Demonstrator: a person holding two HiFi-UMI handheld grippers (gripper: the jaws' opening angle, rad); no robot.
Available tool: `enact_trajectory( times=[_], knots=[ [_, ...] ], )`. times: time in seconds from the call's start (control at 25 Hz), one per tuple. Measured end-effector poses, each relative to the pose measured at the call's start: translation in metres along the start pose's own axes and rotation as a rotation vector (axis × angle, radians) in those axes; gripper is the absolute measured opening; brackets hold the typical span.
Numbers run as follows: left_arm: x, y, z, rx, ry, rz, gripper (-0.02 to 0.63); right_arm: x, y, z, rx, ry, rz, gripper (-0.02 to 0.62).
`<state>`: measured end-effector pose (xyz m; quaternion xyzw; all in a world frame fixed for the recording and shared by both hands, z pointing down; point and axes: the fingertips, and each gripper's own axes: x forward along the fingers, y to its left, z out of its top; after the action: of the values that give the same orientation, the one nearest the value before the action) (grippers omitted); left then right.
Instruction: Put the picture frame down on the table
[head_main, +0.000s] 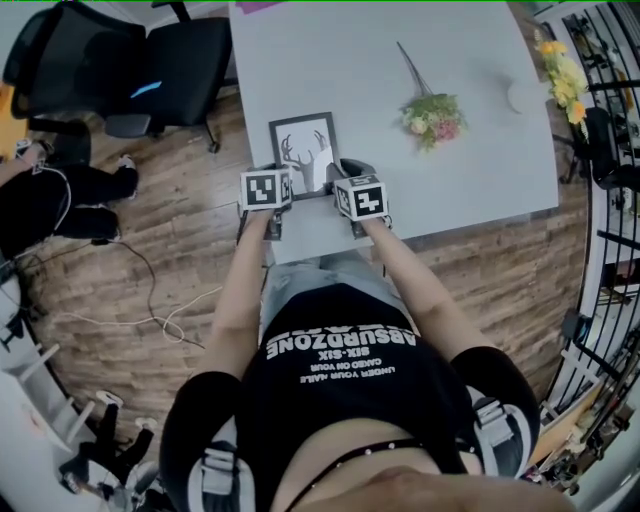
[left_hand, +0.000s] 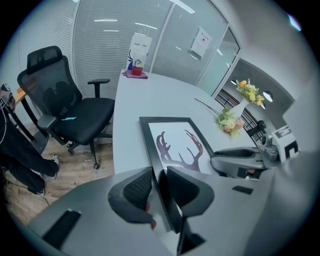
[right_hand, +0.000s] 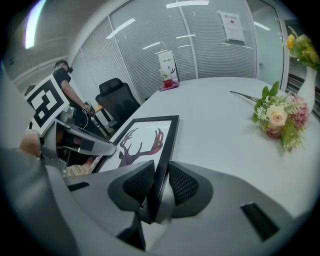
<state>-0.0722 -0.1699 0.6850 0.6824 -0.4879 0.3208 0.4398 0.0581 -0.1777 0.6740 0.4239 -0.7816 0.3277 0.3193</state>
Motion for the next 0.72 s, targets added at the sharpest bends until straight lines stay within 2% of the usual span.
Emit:
enact_trajectory(
  times=[0.16,0.36,0.44,0.52,0.64,0.72],
  knots=[
    [-0.006,0.002,0.002,0.081,-0.004,0.008,0.107,-0.004,-0.002,0.007,-0.016,-0.024,-0.007,0.105],
    [-0.044,0.005,0.029,0.051,-0.195,-0.007,0.111,-0.037,-0.003,0.041,-0.046,-0.186,-0.045,0.104],
    [-0.065,0.0,0.038,0.067,-0.273,-0.025,0.109,-0.057,-0.001,0.053,-0.058,-0.256,-0.045,0.036],
    [-0.087,-0.012,0.045,0.089,-0.344,-0.069,0.107,-0.08,0.008,0.064,-0.068,-0.333,-0.009,0.018],
    [-0.116,-0.023,0.047,0.119,-0.435,-0.108,0.036,-0.111,0.025,0.072,-0.103,-0.424,0.043,0.017],
    [-0.135,-0.028,0.044,0.126,-0.489,-0.124,0.017,-0.13,0.035,0.072,-0.149,-0.456,0.048,0.017]
  ],
)
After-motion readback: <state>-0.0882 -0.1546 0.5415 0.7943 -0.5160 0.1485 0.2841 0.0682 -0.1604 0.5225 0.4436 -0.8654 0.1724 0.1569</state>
